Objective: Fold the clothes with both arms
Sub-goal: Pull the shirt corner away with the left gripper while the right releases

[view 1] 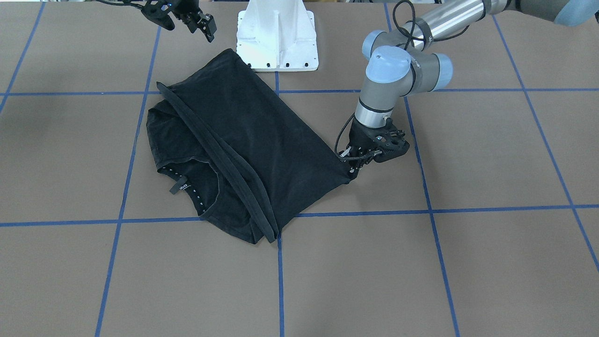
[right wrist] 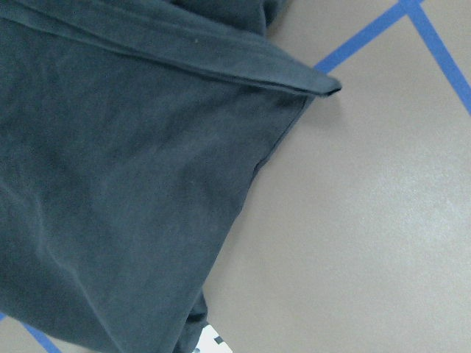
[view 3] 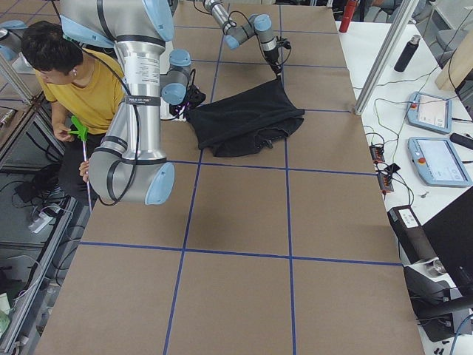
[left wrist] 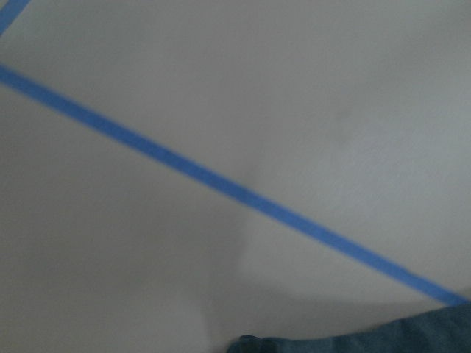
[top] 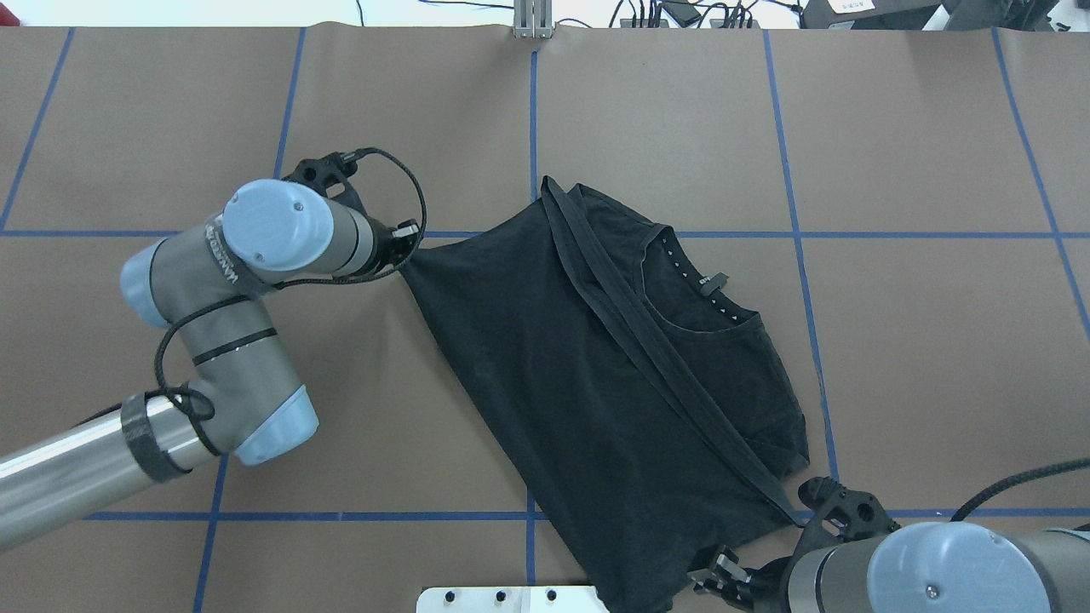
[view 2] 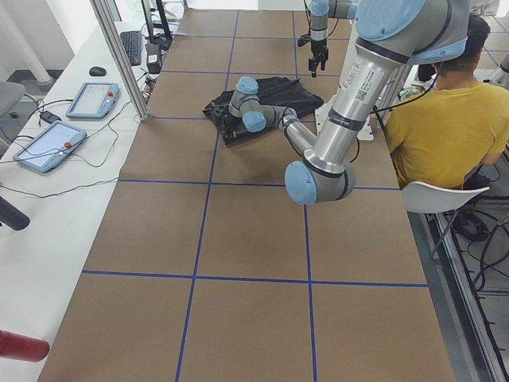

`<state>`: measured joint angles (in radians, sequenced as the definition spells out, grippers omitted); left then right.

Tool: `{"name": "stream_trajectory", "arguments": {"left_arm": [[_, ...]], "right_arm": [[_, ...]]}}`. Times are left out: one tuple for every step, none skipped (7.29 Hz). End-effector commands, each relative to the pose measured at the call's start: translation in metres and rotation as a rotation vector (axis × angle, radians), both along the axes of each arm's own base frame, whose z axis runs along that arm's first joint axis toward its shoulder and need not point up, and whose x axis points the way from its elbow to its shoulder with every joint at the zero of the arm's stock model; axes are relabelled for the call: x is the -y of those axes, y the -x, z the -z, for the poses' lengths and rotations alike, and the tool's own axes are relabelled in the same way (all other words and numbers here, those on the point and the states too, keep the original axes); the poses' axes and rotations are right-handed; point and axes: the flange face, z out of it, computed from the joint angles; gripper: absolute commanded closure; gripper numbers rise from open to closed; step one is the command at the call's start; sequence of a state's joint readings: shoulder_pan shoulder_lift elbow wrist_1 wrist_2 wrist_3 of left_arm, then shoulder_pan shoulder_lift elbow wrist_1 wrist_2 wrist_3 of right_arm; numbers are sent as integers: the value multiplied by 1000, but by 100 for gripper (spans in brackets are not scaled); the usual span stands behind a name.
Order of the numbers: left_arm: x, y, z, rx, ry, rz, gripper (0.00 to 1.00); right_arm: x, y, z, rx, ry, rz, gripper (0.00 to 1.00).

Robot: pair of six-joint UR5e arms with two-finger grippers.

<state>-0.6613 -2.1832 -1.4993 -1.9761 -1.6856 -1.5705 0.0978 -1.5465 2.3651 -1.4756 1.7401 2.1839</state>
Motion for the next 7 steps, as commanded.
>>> {"name": "stream_trajectory", "arguments": {"left_arm": [[89,9,2,11,-74,53,100],[123,-2,-5,-4,-88,75,100],[157,-13,1,-37,-121,96,100],[174,-22,13,-63,-158,100,100],[184,-27,18,-45,-174,96,100],[188,-30,22,-53,-205,87,100],[193,-27,19,-41,-227,80,57]], "right_arm": [[48,-19,6,14,-15,-114,0],[68,-27,11,25,-22,-168,0],[82,-30,21,42,-53,-226,0],[89,-29,22,37,-87,-273,0],[92,-27,22,33,-107,-295,0],[95,-23,20,26,-116,-309,0],[99,-14,21,24,-125,-321,0]]}}
